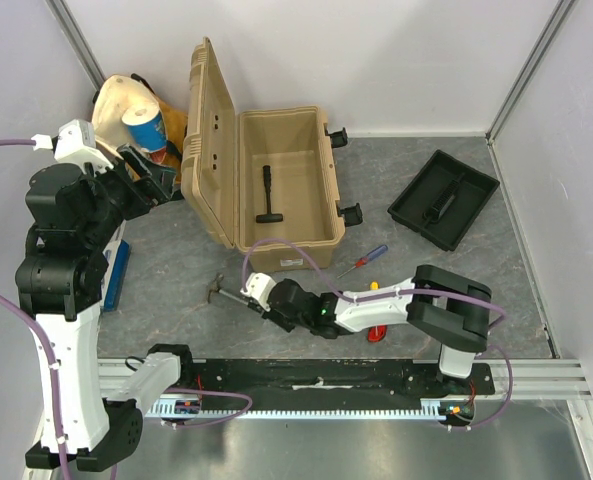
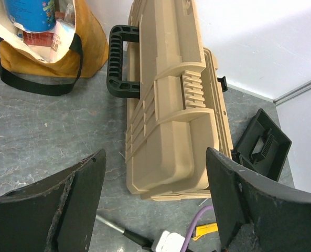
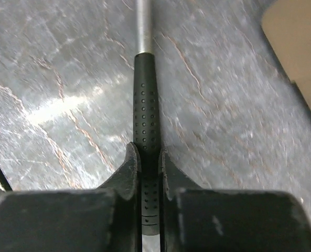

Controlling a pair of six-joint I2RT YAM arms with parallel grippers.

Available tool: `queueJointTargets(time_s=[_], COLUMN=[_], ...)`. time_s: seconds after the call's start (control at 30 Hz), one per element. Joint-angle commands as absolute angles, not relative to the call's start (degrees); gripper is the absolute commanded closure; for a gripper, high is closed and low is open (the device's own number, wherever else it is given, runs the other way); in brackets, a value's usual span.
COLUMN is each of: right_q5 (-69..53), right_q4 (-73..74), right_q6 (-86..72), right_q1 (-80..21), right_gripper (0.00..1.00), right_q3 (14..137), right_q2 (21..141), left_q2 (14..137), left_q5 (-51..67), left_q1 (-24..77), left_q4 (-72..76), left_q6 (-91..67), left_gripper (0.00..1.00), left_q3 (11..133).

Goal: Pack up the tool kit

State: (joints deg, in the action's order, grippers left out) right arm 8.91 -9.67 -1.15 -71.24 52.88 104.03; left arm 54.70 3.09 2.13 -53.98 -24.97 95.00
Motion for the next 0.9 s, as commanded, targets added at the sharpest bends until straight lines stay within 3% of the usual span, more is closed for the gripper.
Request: queueJointTargets(time_s=[0.0, 0.33, 0.37, 0.47, 0.53, 0.7, 0.87], right_q5=[10.11, 12.13, 12.30, 12.65, 12.66, 11.96, 9.59], right_q4=[-5.19, 2.37, 2.46, 2.20, 1.32, -3.59, -4.57], right_q6=[-1.67, 0.97, 0.71, 0.79, 1.14, 2.19, 3.25], right_q1=[-71.37, -72.68, -72.69, -72.77, -72.77, -72.77, -72.69], right_gripper=[1.00, 1.00, 0.91, 0.48, 0.37, 0.29, 0.35], right_q3=[46.69, 41.84, 41.75, 43.06, 44.64, 49.91, 57.20], right_q2=[99.77, 91.41, 91.15, 91.67, 92.98, 98.77, 106.07], left_q2=[54.23, 53.79, 53.79, 53.79, 53.79, 53.88, 53.79], left_q5=[2.46, 2.99, 2.90, 2.90, 2.81, 2.64, 2.37], left_q1=[2.29, 2.37, 2.37, 2.37, 2.37, 2.37, 2.29], left_q4=[-53.18, -50.10, -50.01, -49.48, -49.39, -49.39, -49.83], left_q6=[-23.03, -24.43, -24.35, -24.70, -24.70, -24.35, -23.56], left_gripper=[0.18, 0.18, 0.18, 0.18, 0.18, 0.18, 0.18], left_q3=[95.98, 92.46, 92.37, 92.20, 92.11, 92.90, 93.86])
